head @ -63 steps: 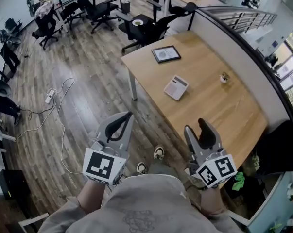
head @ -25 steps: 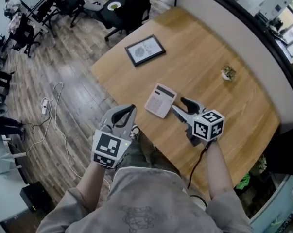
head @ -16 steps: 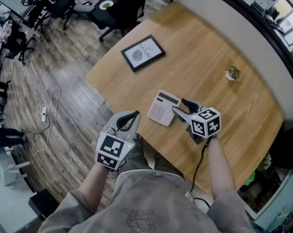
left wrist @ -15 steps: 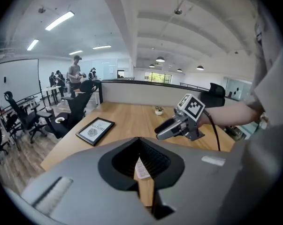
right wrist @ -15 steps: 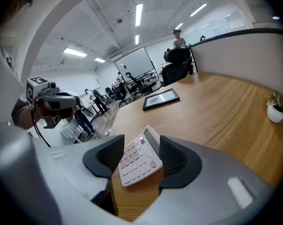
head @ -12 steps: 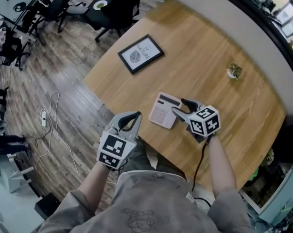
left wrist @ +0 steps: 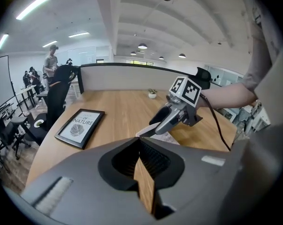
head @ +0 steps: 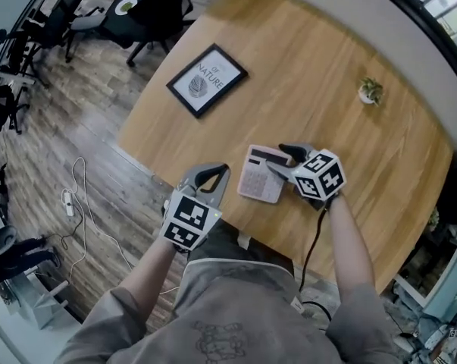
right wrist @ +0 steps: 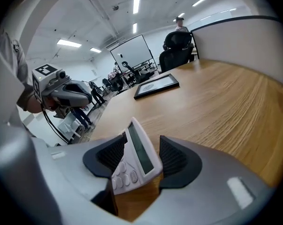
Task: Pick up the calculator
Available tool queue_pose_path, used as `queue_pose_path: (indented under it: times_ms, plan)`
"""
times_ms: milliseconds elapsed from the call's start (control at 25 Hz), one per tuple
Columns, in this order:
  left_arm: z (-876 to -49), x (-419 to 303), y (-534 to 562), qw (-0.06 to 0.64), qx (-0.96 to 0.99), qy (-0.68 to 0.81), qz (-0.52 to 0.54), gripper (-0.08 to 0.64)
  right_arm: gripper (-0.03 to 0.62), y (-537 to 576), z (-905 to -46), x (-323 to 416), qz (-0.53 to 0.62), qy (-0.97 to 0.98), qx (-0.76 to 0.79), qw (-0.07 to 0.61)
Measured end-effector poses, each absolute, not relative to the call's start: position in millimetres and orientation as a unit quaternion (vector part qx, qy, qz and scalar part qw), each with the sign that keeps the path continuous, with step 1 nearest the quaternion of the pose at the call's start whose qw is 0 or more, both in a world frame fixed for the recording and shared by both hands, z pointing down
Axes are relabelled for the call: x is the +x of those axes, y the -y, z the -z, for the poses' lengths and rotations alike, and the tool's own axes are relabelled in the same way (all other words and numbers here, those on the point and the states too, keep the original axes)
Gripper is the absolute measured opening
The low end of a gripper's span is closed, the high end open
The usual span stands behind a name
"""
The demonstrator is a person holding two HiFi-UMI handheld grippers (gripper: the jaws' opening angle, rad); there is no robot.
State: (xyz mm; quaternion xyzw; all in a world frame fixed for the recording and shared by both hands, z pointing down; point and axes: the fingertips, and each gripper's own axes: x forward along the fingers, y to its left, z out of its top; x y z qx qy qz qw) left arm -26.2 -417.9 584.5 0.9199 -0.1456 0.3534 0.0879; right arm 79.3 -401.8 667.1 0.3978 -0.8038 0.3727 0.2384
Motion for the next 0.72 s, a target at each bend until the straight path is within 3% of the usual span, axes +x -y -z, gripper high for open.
queue_pose_path:
  times_ms: [440, 720]
  plan:
    - [-604.7, -27.9, 433.7, 0.087, 0.922, 0.113, -0.359, 0.002, 0.217, 410.6, -688.9, 64.5, -0.399, 0.803, 0.386, 0.218]
    - [-595.8, -41.3, 440.6, 0.089, 0.922, 0.124, -0.356, 0.002, 0.1, 395.8, -679.3, 58.0, -0.455, 0.79, 0.369, 0.183]
